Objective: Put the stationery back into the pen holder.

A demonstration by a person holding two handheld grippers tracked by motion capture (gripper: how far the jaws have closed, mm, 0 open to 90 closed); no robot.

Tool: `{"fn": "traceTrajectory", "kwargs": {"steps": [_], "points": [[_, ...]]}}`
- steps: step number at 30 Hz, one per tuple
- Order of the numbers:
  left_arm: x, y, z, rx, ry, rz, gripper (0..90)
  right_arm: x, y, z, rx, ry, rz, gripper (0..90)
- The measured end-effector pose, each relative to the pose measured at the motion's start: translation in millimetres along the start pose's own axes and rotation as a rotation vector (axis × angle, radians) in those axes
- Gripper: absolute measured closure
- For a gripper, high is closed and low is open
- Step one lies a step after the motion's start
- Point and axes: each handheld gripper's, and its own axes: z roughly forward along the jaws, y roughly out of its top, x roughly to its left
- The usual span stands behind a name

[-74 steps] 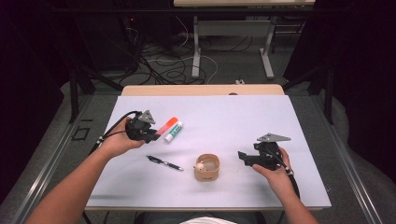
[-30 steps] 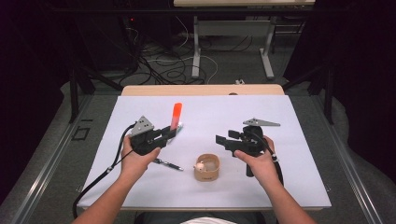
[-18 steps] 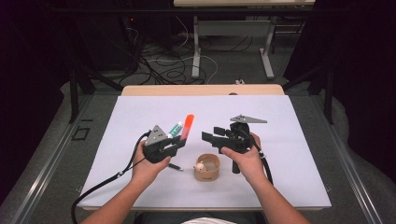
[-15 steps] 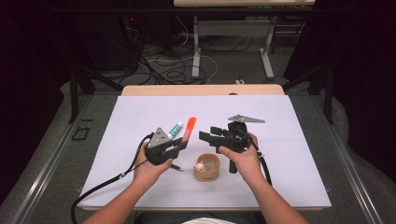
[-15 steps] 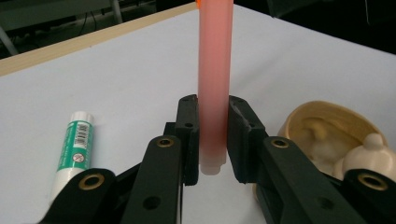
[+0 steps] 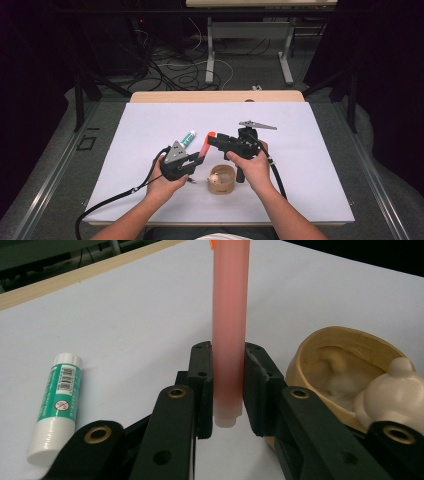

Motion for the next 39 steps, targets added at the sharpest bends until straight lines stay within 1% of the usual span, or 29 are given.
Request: {"fn": "traceTrajectory", "kwargs": {"steps": [1, 2, 3, 4, 5, 7, 10, 11, 12, 13, 14, 17, 18, 20, 25, 26, 29, 30, 31, 32, 33, 34, 35, 36, 37, 38, 39], "points": [[0.0, 0.2, -0.5, 0.007, -0.007, 0.003, 76.3, 0.0, -0.2, 1.1, 0.005, 0.001, 0.005, 50.2], [-0.7, -0.2, 0.2, -0.001, -0.004, 0.0, 76.3, -0.4, -0.4, 1.8, 0.01, 0.003, 0.006, 50.9], [-0.7, -0.1, 0.0, 0.007, -0.012, 0.001, 76.3, -0.6, -0.6, 2.9, 0.007, 0.0, 0.012, 51.3], [-1.0, -0.6, 0.9, 0.002, -0.007, 0.005, 76.3, -0.6, -0.6, 3.5, 0.006, 0.001, 0.024, 52.1], [-1.6, -1.0, 1.7, 0.004, -0.008, 0.001, 76.3, -1.7, -0.6, 3.7, 0.012, 0.003, 0.022, 53.5], [-1.9, -1.6, 2.5, 0.01, -0.011, 0.003, 76.3, -1.5, -1.2, 5.1, 0.009, 0.002, 0.038, 54.1], [-2.6, -2.1, 3.0, 0.011, -0.014, 0.008, 76.3, -1.9, -2.1, 6.9, 0.012, 0.005, 0.031, 55.3], [-3.0, -2.1, 2.9, 0.01, -0.012, 0.009, 76.3, -1.4, -2.4, 7.7, 0.017, 0.003, 0.042, 55.4], [-3.3, -2.1, 2.8, 0.009, -0.012, 0.013, 76.3, -1.6, -2.8, 9.6, 0.013, -0.001, 0.041, 55.6], [-3.7, -2.0, 2.7, 0.009, -0.013, 0.015, 76.3, -1.6, -3.4, 10.1, 0.026, 0.004, 0.047, 56.1], [-3.7, -2.2, 2.7, 0.011, -0.013, 0.016, 76.3, -2.3, -4.0, 11.9, 0.025, 0.0, 0.042, 56.3], [-4.3, -2.7, 3.1, 0.014, -0.013, 0.015, 76.2, -0.8, -5.5, 16.3, 0.045, -0.001, 0.069, 59.6], [-4.5, -2.7, 3.1, 0.015, -0.014, 0.015, 76.2, -0.9, -6.2, 17.5, 0.047, 0.0, 0.062, 60.4], [-4.6, -3.0, 3.4, 0.018, -0.015, 0.012, 76.2, 0.1, -7.0, 18.9, 0.055, 0.001, 0.065, 64.4], [-3.9, -2.9, 3.4, 0.012, -0.019, 0.008, 76.0, 0.8, -7.1, 20.2, 0.049, -0.024, 0.051, 66.3], [-3.5, -2.6, 2.7, 0.019, -0.025, 0.007, 76.0, 0.9, -6.9, 20.0, 0.051, -0.025, 0.046, 66.3], [-3.0, -1.8, 1.6, 0.018, -0.031, 0.013, 75.0, 0.9, -5.9, 19.3, 0.049, -0.023, 0.051, 66.5], [-3.0, -1.6, 1.2, 0.022, -0.033, 0.007, 73.3, 1.1, -5.4, 18.9, 0.048, -0.028, 0.052, 66.5], [-2.7, -1.5, 0.2, 0.028, -0.037, -0.002, 70.7, 0.6, -4.7, 17.6, 0.048, -0.034, 0.039, 66.5], [-3.1, -1.4, -0.6, 0.035, -0.045, -0.013, 67.4, -0.1, -3.9, 16.5, 0.036, -0.044, 0.025, 66.5], [-3.3, -1.1, -1.9, 0.038, -0.044, -0.012, 65.9, -1.5, -3.0, 14.7, 0.032, -0.047, 0.011, 66.5], [-3.5, -0.8, -3.4, 0.038, -0.044, -0.007, 64.6, -2.9, -1.9, 12.1, 0.032, -0.051, 0.008, 66.5], [-4.2, -0.7, -4.1, 0.026, -0.028, -0.004, 63.3, -4.0, -0.5, 9.3, 0.029, -0.052, 0.011, 66.4], [-3.1, 0.4, -6.3, 0.037, -0.03, 0.008, 62.2, -4.5, 0.6, 6.4, 0.017, -0.055, 0.015, 66.5], [-3.2, 0.5, -6.5, 0.022, -0.016, 0.001, 60.9, -5.1, 1.8, 2.9, 0.005, -0.055, 0.011, 66.5], [-1.0, 1.5, -8.5, 0.035, -0.013, 0.012, 59.8, -5.3, 3.0, -0.6, -0.009, -0.055, 0.007, 66.5], [-0.1, 2.0, -9.5, 0.04, -0.003, 0.006, 59.5, -4.5, 4.1, -4.3, -0.017, -0.051, 0.008, 66.4]]}}
